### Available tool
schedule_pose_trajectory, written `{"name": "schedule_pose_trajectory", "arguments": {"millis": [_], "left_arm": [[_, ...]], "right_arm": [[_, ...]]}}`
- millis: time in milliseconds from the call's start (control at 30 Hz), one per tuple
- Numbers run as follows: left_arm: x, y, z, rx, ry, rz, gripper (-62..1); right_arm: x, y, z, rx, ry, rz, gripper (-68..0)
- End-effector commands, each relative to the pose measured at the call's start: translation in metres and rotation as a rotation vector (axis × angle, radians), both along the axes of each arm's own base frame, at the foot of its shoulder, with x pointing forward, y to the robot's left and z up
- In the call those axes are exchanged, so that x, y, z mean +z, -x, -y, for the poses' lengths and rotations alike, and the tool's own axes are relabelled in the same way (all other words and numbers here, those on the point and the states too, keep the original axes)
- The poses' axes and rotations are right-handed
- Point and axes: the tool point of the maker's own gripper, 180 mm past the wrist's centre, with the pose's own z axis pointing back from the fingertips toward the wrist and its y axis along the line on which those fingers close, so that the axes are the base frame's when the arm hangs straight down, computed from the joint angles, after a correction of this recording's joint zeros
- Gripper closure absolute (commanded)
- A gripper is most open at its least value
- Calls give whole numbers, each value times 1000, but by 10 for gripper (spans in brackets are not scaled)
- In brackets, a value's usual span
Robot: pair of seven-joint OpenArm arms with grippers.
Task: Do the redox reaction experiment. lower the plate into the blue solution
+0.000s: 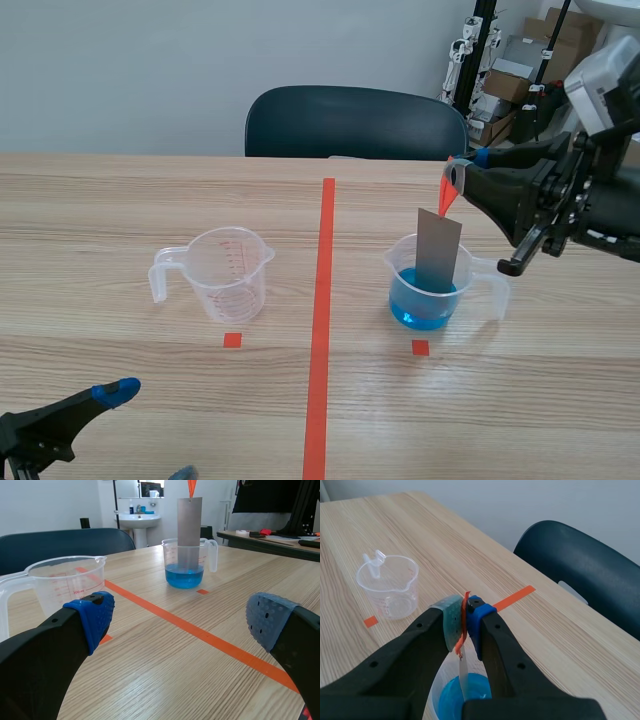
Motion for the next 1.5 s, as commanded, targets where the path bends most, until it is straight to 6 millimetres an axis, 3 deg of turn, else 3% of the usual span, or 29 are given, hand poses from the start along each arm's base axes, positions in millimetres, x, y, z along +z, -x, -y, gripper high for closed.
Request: {"name": "schedule_pose_trajectory", "arguments": {"millis": [0,600,1100,1467], "left_arm": [[13,-1,0,-1,40,52,-557],[13,-1,0,-1,40,52,-557],[13,-1,0,-1,40,52,-557],[13,-1,0,-1,40,52,-557]], "right_arm": [[17,-3,-1,1,-37,48,-4],[17,-2,4,-19,-38,99,-4],[-2,-7,10,-63,-26,102,-4],[1,-5,7,-50,-36,126,-4]]}}
